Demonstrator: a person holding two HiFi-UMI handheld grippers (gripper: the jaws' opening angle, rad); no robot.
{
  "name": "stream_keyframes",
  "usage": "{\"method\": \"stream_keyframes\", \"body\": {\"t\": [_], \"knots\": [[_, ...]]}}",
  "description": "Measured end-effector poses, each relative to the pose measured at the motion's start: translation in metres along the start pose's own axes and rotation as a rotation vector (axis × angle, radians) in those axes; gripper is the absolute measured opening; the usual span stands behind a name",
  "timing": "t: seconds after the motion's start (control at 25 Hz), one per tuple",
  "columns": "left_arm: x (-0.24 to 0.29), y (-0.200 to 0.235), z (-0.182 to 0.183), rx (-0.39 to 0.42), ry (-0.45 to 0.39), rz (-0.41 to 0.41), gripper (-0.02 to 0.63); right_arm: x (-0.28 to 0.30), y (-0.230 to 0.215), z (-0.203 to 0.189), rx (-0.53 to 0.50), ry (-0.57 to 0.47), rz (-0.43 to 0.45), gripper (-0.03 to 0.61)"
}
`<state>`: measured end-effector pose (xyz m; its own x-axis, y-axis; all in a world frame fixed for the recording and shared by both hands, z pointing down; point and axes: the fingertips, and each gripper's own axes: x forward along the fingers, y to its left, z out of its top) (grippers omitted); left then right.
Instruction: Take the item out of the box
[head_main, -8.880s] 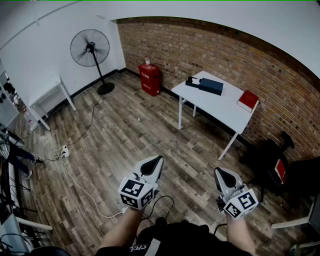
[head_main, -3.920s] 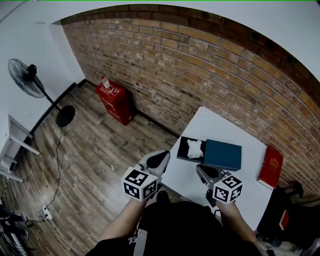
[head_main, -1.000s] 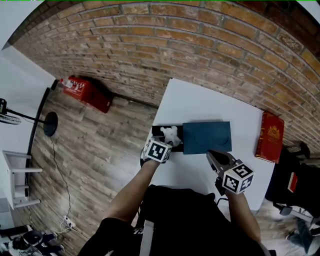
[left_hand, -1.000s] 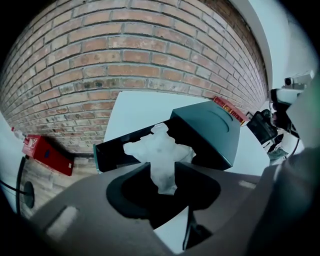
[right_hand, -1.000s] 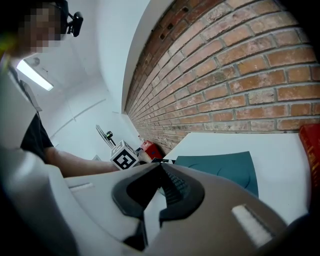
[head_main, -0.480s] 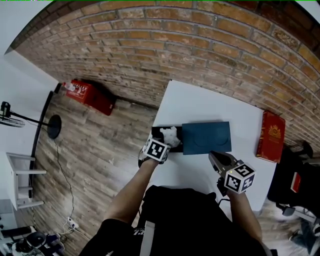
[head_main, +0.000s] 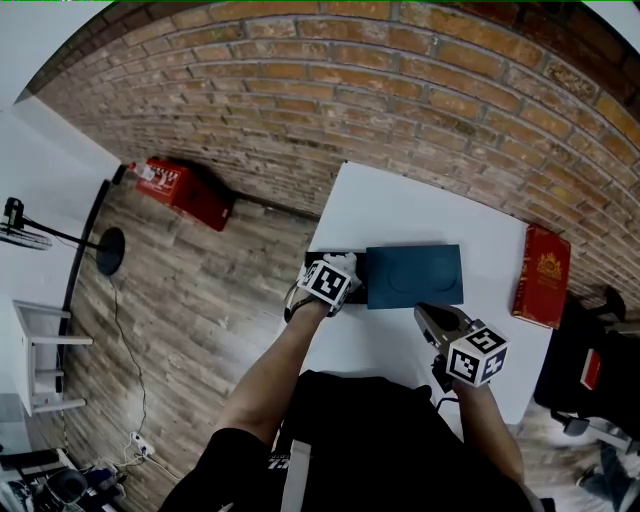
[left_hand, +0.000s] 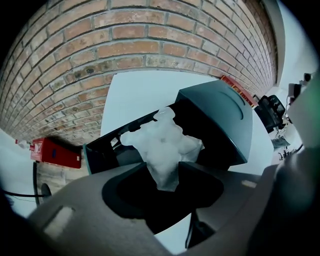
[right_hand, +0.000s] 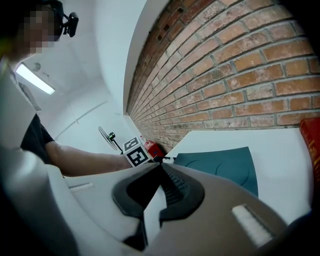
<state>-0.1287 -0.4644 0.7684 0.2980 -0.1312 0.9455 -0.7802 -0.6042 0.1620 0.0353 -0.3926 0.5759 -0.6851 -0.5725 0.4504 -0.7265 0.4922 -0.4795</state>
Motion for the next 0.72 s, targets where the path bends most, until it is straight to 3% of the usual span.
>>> {"method": "stream_keyframes", "body": {"t": [0.44,0.72], "knots": [[0.003,-0.004,0.004,0.140,0.000,0.040,0.176,-0.018,0.004,-0.013,0.004,0.005,-0.010,0.000],[-0.006,-0.012,0.003,0.078,-0.093,0.061,0.110,-0.044,-0.002,-0.020,-0.025,0.007,-0.018,0.000]]}}
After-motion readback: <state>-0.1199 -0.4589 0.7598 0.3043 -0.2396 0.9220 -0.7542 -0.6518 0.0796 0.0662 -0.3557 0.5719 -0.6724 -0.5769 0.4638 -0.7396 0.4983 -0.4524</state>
